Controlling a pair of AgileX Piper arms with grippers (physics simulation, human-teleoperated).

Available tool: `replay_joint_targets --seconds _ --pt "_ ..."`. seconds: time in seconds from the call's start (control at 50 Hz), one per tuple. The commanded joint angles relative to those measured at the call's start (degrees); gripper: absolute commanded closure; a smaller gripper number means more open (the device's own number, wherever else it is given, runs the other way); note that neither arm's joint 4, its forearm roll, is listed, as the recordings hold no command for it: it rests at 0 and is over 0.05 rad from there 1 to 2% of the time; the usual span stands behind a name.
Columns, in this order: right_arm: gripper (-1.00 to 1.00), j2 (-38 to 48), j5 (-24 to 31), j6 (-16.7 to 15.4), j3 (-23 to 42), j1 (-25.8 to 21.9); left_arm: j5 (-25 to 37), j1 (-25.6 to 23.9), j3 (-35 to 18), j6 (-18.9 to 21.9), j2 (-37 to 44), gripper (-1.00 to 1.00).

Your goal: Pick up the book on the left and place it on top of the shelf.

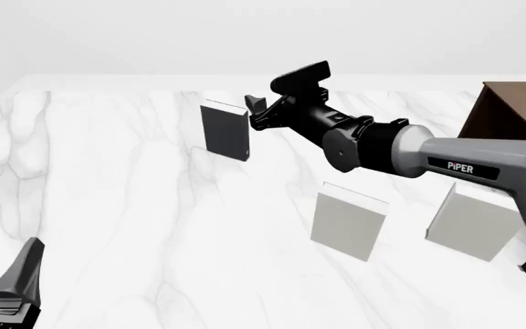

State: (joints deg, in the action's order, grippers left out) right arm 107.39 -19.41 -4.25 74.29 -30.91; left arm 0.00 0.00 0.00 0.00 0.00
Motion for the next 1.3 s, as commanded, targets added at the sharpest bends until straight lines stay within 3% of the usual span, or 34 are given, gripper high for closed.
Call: replay_joint_targets --seconds 0.02,0.22,0.24,1.3 --pt "-1.0 2.7 -0.4 0.1 1.6 0.0 0.0 0.0 0.0 0.0 0.0 -1.0" --pt "-1.0 5.2 -0.3 0.4 3.8 0.3 0.0 0.0 0.0 0.0 0.0 -1.0" --pt "-1.0 9.0 -0.3 1.1 6.5 0.2 0.0 0.0 0.0 0.0 0.0 -1.0" --pt "-1.0 17.6 1.3 1.8 15.5 0.2 0.0 0.0 0.0 0.0 0.0 -1.0"
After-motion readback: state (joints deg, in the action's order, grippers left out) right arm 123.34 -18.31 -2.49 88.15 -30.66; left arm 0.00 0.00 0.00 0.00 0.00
